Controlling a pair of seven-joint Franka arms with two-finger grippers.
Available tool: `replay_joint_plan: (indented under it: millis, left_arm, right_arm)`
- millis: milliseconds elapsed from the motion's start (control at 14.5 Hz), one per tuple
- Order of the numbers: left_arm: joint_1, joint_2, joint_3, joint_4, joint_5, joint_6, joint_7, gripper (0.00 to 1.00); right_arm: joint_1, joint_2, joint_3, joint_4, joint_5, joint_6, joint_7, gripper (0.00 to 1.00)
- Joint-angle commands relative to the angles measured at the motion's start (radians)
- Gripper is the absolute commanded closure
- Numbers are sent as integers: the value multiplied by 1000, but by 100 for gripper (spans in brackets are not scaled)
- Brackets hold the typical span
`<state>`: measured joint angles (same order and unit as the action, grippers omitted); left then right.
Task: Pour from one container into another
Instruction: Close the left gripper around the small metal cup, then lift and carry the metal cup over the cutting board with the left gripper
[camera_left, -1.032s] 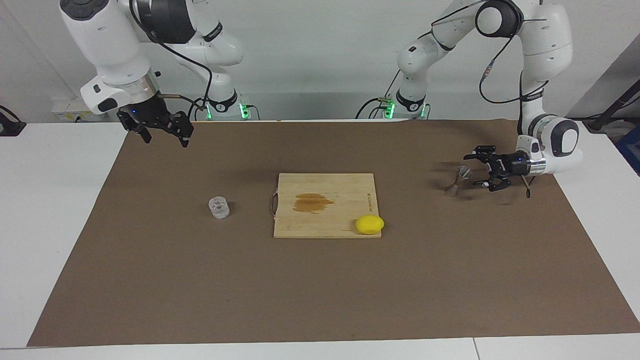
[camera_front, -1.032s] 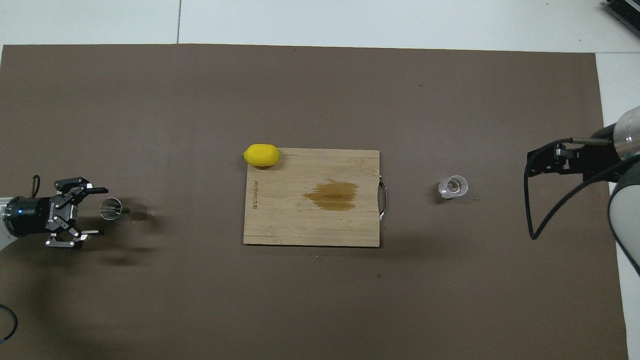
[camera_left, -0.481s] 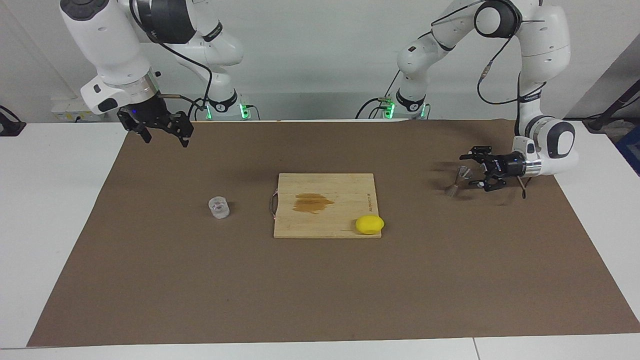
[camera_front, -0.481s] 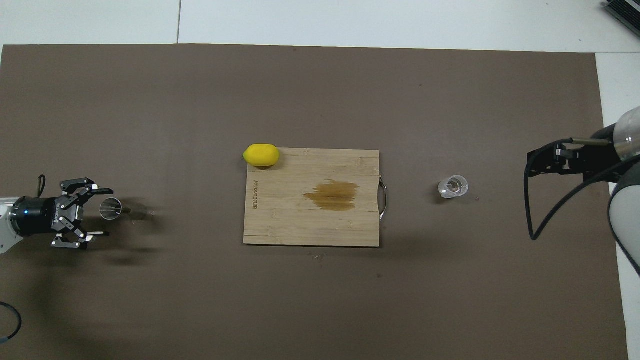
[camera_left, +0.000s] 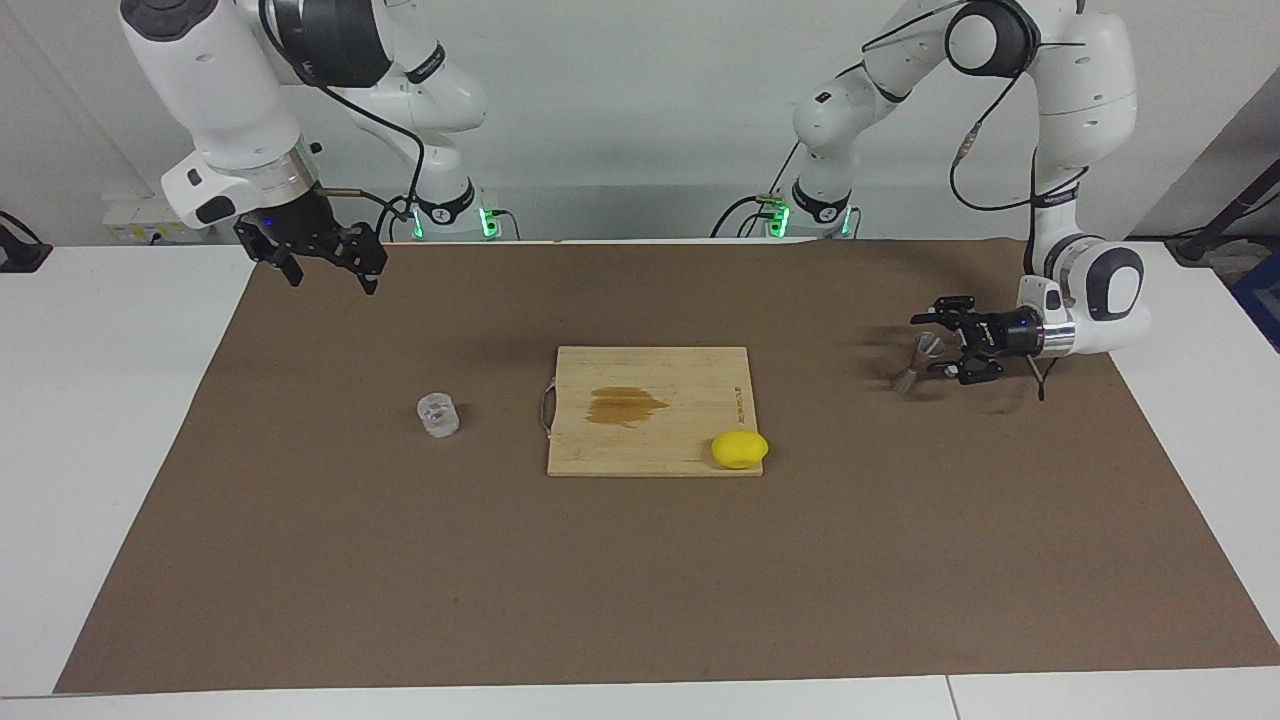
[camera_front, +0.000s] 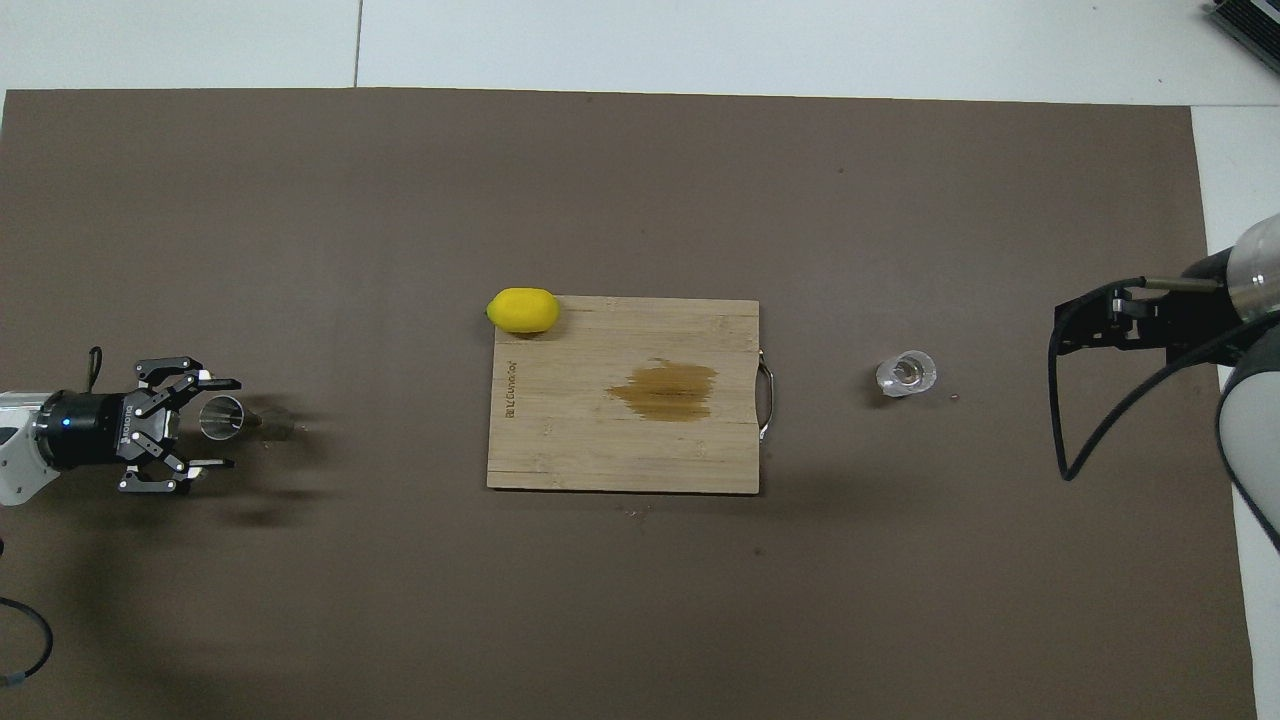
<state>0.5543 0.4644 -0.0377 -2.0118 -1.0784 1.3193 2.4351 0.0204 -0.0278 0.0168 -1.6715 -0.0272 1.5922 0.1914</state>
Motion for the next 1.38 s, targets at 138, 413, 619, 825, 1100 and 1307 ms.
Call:
replay_joint_plan:
  millis: [138,413,619,825,1100,1307]
  left_arm:
    - [-13,-24,12,-31,-18,21,18,32]
    - [-11,-24,12,-28,-18,21,18,43]
    - [-11,-24,12,-21,-21,18,15,52]
    - [-14,-38,10,-19,-43,-2,-2,54]
    - [-66,-67,4,-21,-84,-15,-44,54]
    - [-125,-98,4,-38,-127,-14,-80,55]
  right_arm:
    - [-7,-23,3,-25,-4,6,-23,0]
    - [-7,-23,3,-25,-4,14,-23,0]
    - [-7,-23,3,-25,-4,14,-24,0]
    - [-7,-23,3,-25,-4,14,-24,0]
    - [-8,-23,2,-27,-4,15,-24,0]
    - [-8,-23,3,-25,-4,15,-24,0]
